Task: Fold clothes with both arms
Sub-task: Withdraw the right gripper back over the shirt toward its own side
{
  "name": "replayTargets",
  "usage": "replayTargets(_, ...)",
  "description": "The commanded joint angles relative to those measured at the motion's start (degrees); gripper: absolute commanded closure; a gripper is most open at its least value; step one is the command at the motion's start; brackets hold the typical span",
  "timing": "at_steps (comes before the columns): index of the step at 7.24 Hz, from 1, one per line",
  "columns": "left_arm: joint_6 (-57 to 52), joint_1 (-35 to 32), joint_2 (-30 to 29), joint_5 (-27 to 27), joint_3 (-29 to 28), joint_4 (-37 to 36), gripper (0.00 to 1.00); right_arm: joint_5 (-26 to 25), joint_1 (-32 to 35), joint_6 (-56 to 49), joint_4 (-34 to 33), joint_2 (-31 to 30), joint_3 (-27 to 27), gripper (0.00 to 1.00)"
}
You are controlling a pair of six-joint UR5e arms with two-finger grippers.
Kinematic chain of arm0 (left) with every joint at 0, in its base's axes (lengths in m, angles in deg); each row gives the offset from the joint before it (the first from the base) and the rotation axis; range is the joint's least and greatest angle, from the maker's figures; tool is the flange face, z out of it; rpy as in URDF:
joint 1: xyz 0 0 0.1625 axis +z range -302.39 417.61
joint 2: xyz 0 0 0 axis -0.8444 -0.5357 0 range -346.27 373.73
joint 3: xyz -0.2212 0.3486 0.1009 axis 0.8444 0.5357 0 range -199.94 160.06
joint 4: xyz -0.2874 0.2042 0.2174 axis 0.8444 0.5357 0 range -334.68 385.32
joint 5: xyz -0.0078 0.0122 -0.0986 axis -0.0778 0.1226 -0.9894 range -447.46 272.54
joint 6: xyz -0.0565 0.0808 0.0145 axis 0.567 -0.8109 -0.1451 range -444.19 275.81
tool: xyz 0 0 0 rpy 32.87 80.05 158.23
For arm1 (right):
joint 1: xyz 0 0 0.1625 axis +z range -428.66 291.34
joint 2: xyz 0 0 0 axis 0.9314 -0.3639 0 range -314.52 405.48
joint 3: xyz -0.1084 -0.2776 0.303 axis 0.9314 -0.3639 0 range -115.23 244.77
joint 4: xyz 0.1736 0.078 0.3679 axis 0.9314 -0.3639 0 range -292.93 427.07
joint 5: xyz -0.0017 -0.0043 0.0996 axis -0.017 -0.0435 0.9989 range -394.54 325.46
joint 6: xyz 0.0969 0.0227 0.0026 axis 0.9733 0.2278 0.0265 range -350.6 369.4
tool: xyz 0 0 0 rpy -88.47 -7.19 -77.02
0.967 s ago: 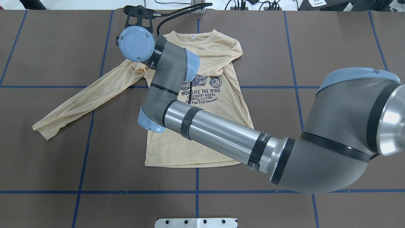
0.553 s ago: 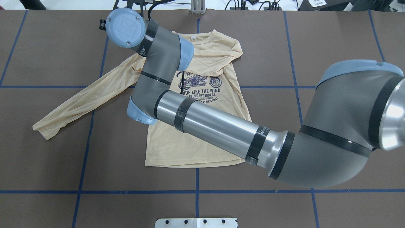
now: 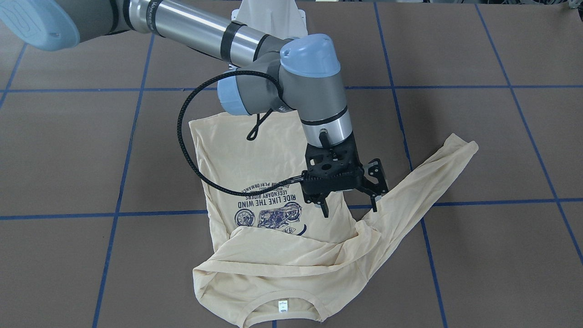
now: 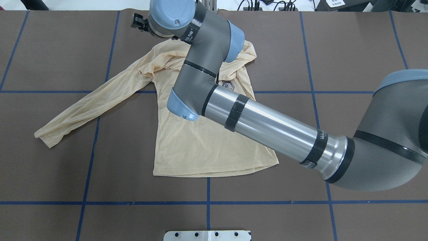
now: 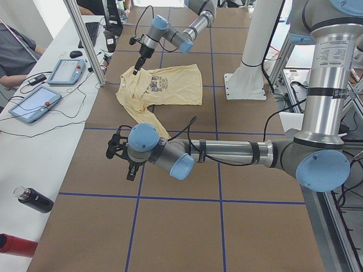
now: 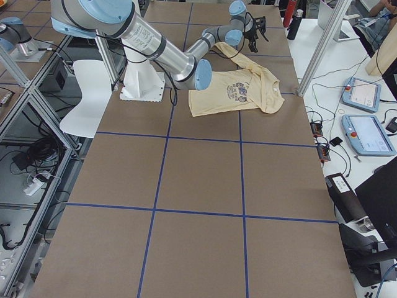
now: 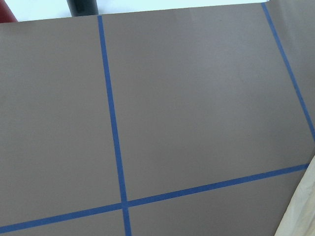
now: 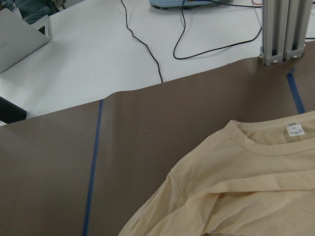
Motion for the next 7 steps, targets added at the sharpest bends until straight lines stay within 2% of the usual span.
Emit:
replayTargets(1,11.03,3.73,0.19,-0.71,-0.11,7.3,0.0,5.16,0.86,-0.33,-4.76,-6.52,7.48,0.01)
replayTargets(3,25.71,9.35,2.28,0.16,-0.46,19.76,0.0,8.78,1.65,-1.12,-5.57,-16.43,17.49,0.01)
replayTargets(4,32.47,11.9,2.91,0.6,-0.99,24.96,0.0,12.02,2.88,-1.47,-5.57,-19.87,20.67,0.01)
replayTargets(6,42.78,17.87,4.14,7.43,-1.17,32.62,0.0,16.86,4.38,-1.48,-5.57,-24.63,25.51,0.01)
replayTargets(7,46.05,21.47,4.23,11.81,-1.17,34.14,0.0,17.14,4.38,-1.48,-5.57,-27.09,28.06,0.01)
